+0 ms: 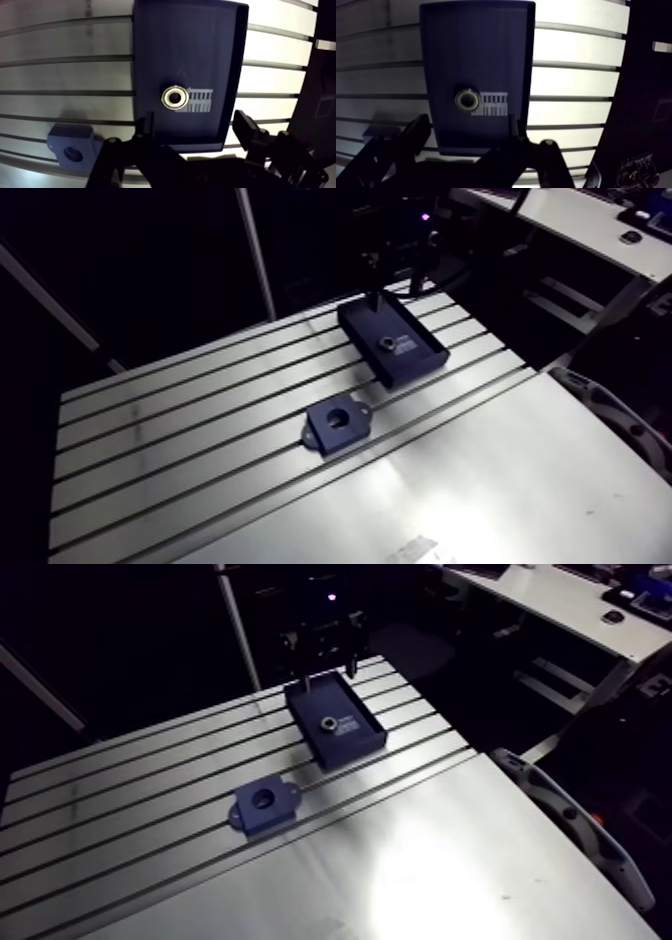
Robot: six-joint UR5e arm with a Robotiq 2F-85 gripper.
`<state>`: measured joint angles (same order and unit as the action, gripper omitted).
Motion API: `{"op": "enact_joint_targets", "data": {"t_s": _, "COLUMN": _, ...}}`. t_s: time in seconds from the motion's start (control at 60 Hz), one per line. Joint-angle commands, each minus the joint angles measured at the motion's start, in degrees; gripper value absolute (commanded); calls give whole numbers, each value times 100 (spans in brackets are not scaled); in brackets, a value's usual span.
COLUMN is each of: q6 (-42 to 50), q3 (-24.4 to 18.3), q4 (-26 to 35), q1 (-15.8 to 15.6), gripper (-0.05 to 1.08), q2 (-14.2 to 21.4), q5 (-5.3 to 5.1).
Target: Pick up the bearing and press it into the housing until flush.
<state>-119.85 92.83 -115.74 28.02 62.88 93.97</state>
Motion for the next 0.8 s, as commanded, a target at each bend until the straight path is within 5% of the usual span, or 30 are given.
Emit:
{"op": "enact_joint_targets", "data": {"t_s": 0.017, "q6": 0, "q3": 63, "q4": -111, "q1": 37, "gripper": 24, "q2": -53, "q5": -15}}
{"op": "enact_joint_targets", "data": {"t_s": 0.8, "q6": 106, "q3": 438, "q4": -355, "q1": 20, "gripper": 32, "q2": -115, "q5": -23}}
